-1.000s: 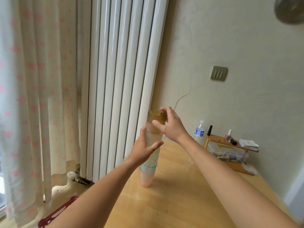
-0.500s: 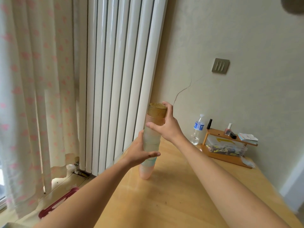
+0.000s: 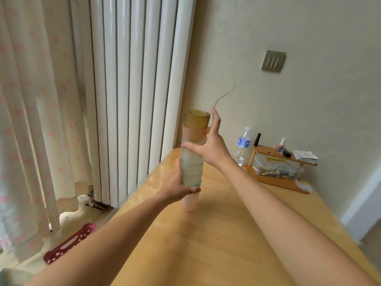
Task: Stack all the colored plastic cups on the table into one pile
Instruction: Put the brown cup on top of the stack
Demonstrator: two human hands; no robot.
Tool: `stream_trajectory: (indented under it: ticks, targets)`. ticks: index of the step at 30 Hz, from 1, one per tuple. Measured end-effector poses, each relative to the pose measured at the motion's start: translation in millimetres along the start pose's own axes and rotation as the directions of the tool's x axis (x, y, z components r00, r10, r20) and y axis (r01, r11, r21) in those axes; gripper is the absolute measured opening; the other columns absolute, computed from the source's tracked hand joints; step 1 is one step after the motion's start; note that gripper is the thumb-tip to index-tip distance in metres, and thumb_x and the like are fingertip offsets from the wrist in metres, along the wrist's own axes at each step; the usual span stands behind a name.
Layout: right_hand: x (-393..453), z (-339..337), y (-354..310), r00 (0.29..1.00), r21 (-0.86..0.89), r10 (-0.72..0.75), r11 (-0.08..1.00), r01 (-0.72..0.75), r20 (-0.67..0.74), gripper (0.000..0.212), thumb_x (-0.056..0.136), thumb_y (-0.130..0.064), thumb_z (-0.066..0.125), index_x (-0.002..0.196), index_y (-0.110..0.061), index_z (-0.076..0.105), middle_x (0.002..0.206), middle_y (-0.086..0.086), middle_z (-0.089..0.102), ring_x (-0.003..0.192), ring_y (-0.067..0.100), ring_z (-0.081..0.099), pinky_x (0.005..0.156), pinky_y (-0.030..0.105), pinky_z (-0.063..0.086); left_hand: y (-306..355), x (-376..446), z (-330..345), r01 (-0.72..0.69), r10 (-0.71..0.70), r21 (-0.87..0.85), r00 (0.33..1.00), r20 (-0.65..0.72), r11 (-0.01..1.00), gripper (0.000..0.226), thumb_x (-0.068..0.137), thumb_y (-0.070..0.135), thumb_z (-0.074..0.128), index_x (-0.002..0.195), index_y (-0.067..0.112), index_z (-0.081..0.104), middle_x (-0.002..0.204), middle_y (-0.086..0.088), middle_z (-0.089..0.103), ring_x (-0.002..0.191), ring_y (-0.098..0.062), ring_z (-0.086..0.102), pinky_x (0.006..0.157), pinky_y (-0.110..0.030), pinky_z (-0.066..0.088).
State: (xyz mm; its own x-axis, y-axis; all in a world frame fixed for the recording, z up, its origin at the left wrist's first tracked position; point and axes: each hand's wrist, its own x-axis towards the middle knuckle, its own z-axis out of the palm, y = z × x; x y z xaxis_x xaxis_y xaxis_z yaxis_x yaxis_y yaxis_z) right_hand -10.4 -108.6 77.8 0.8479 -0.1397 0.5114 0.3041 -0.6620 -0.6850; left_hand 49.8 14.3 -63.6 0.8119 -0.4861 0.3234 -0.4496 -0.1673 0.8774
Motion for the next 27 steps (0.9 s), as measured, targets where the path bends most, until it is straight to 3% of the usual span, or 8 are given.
stream_trajectory:
  ticks: [2,4,6,8,11,14,23,27]
  targets:
    - [-1.6,-16.2,9.7,1.000,-0.029,0.013,0.999,-0.014,-0.021,0.123,0.074,-0.035,0.090,0.157,-0.033,-0.001,0.120,-0.008,0.058,0.107,0.008,0.056,0.083,0.007,0.042,7.8,8.6,16.6,-0.011,0.011,-0.002,1.000,0.029,1.000,0.102,0.071,0.014,0.092,0.143,0.036,0.023,0.119,-0.002,0.063,0.113,-0.028,0.067,0.091,-0.049,0.063]
    - [-1.6,-33.0,25.2,0.998,-0.042,0.044,0.998,-0.047,-0.053,0.115,0.071,-0.041,0.090,0.154,-0.032,0.010,0.125,-0.008,0.062,0.112,0.013,0.063,0.093,0.023,0.050,13.5,18.7,33.8,-0.014,0.015,-0.016,0.997,0.081,1.000,0.100,0.074,0.008,0.090,0.143,0.035,0.022,0.116,-0.001,0.061,0.115,-0.031,0.066,0.093,-0.049,0.062]
    - [-2.3,-50.2,41.9,0.992,-0.045,0.088,0.995,-0.092,-0.087,0.103,0.070,-0.044,0.088,0.148,-0.029,0.022,0.126,-0.008,0.064,0.114,0.015,0.065,0.096,0.031,0.053,21.3,29.2,52.3,-0.020,0.021,-0.011,0.992,0.124,1.000,0.105,0.072,0.013,0.090,0.146,0.039,0.021,0.119,-0.002,0.062,0.114,-0.030,0.066,0.094,-0.050,0.062]
    - [-2.9,-67.6,55.3,0.984,-0.050,0.129,0.990,-0.136,-0.124,0.086,0.074,-0.044,0.086,0.139,-0.024,0.034,0.123,-0.009,0.064,0.112,0.014,0.064,0.093,0.031,0.051,31.2,41.2,70.4,-0.026,0.026,0.002,0.990,0.140,1.000,0.107,0.067,0.022,0.090,0.149,0.038,0.023,0.121,-0.005,0.065,0.112,-0.030,0.067,0.092,-0.050,0.062]
    - [-1.6,-88.0,77.7,0.969,0.002,0.190,0.981,-0.192,-0.161,0.076,0.074,-0.045,0.085,0.132,-0.027,0.038,0.118,-0.014,0.063,0.111,0.012,0.063,0.098,0.040,0.053,39.3,59.0,98.3,-0.035,0.032,0.015,0.985,0.169,0.999,0.104,0.070,0.018,0.092,0.150,0.028,0.027,0.120,-0.005,0.065,0.109,-0.026,0.066,0.084,-0.036,0.059]
    - [-0.6,-101.6,98.6,0.954,0.007,0.231,0.972,-0.234,-0.190,0.081,0.067,-0.053,0.085,0.130,-0.033,0.037,0.118,-0.018,0.063,0.113,0.014,0.063,0.100,0.048,0.053,38.7,71.6,119.5,-0.050,0.045,0.026,0.982,0.183,0.998,0.105,0.067,0.022,0.092,0.150,0.028,0.028,0.120,-0.005,0.067,0.109,-0.028,0.067,0.091,-0.049,0.061]
    - [-1.3,-107.0,126.5,0.943,-0.008,0.230,0.971,-0.239,-0.242,0.071,0.076,-0.049,0.083,0.129,-0.032,0.039,0.121,-0.011,0.064,0.114,0.017,0.063,0.092,0.034,0.052,32.6,88.7,131.6,-0.067,0.048,0.071,0.972,0.232,0.995,0.106,0.067,0.030,0.091,0.151,0.034,0.026,0.120,-0.003,0.069,0.108,-0.025,0.070,0.091,-0.049,0.062]
    - [-11.1,-90.2,134.5,0.946,-0.016,0.221,0.973,-0.231,-0.236,0.073,0.081,-0.047,0.080,0.137,-0.025,0.038,0.126,-0.005,0.062,0.113,0.018,0.063,0.087,0.027,0.046,25.9,90.6,128.5,-0.086,0.067,0.066,0.965,0.254,0.994,0.105,0.075,0.018,0.092,0.149,0.039,0.020,0.120,-0.005,0.070,0.107,-0.021,0.072,0.084,-0.031,0.062]
